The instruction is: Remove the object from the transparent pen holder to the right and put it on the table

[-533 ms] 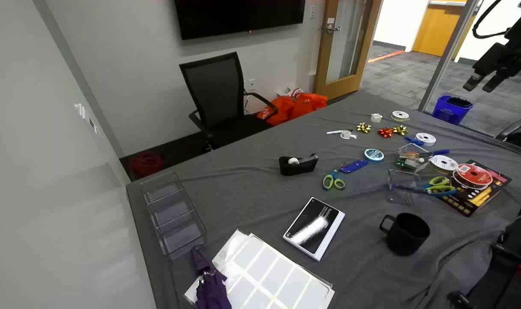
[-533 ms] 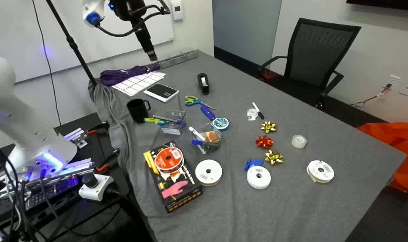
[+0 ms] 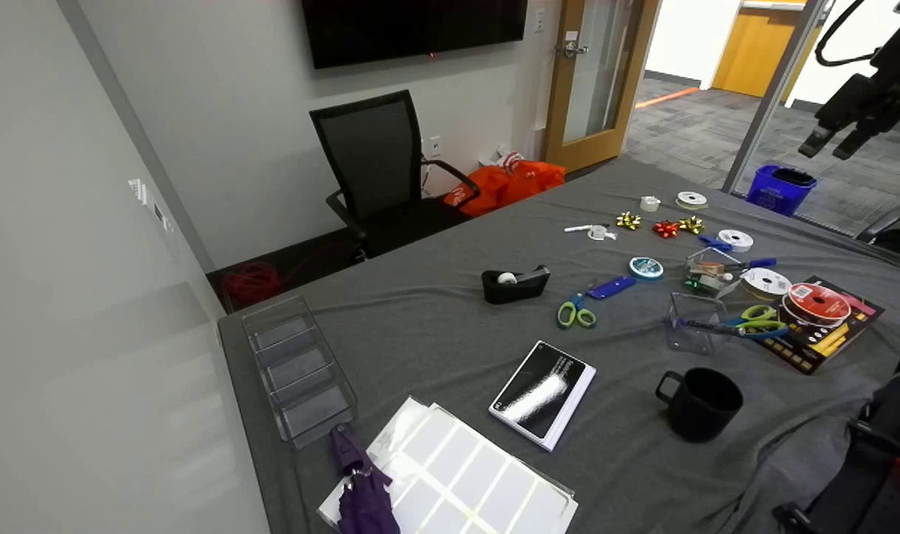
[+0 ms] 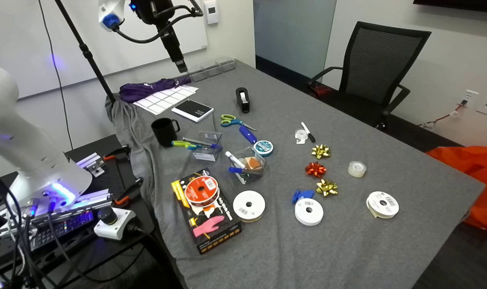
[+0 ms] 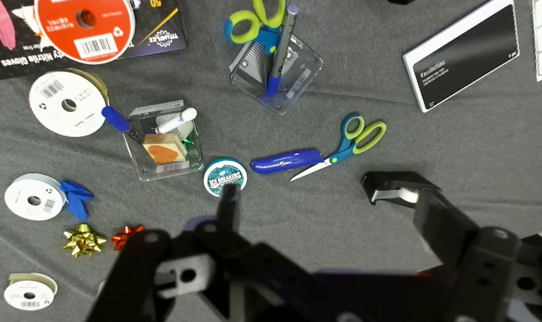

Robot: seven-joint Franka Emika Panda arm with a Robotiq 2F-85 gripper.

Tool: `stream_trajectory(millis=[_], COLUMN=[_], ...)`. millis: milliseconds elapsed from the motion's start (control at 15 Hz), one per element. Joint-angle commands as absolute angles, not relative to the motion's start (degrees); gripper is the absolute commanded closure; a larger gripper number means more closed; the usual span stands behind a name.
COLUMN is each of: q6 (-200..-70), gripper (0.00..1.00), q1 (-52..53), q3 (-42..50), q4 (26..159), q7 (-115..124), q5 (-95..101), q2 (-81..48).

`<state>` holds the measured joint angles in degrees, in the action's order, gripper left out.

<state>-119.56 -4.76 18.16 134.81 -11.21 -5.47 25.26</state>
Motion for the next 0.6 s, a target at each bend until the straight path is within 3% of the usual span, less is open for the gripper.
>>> stream_trajectory(millis=[0, 533], q6=[-121.01, -121.42], gripper=[0.0, 0.0], q1=[-5.98, -5.72], q3=[14.35, 10.35], q4=[132.37, 121.16], q7=[-4.98, 5.8], q5=[-6.63, -7.75], q2=[20.03, 3.87])
